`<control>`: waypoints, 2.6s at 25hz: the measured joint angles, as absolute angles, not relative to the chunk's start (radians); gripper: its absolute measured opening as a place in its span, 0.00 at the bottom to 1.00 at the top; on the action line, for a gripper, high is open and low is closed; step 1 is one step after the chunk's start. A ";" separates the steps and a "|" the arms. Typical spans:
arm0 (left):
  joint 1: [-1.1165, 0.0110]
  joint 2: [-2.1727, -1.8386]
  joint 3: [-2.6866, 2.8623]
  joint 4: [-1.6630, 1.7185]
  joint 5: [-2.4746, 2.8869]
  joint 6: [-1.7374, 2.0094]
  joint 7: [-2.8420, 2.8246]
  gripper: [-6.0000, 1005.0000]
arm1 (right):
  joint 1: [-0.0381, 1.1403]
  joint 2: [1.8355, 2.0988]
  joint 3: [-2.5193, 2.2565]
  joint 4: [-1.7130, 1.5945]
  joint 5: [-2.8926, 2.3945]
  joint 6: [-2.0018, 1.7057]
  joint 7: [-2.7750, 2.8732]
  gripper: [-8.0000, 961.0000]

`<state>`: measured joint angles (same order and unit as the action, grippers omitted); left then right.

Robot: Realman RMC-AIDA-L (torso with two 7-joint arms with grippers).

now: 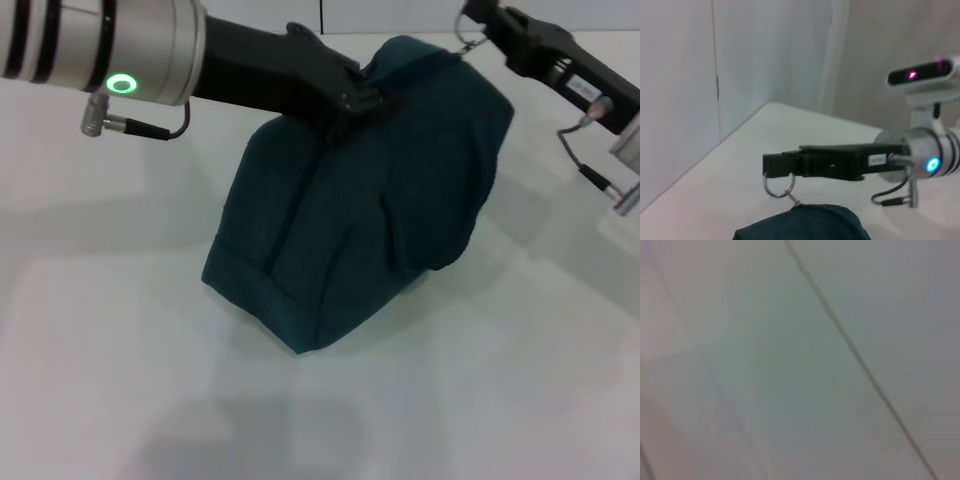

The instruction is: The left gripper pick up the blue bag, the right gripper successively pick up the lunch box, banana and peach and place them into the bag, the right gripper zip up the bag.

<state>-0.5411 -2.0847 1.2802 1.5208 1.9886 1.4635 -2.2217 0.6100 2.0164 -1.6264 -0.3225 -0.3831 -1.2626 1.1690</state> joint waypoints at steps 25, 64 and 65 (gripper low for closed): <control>-0.515 -2.087 1.147 1.279 1.798 1.370 -1.988 0.05 | 0.510 2.014 -1.540 -0.304 -0.379 -1.304 1.175 0.12; -0.113 -2.083 0.921 0.873 1.585 1.736 -1.254 0.89 | 0.353 1.916 -1.523 -0.322 -1.022 -1.751 0.802 0.90; -0.107 -2.083 0.920 0.855 1.613 1.735 -1.244 0.89 | 0.346 1.928 -1.523 -0.319 -1.041 -1.725 0.784 0.89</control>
<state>-0.1074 -2.0831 0.9205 0.8547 1.6126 1.7354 -1.2441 0.3455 1.9281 -1.5232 -0.3195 -1.0413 -1.7245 0.7839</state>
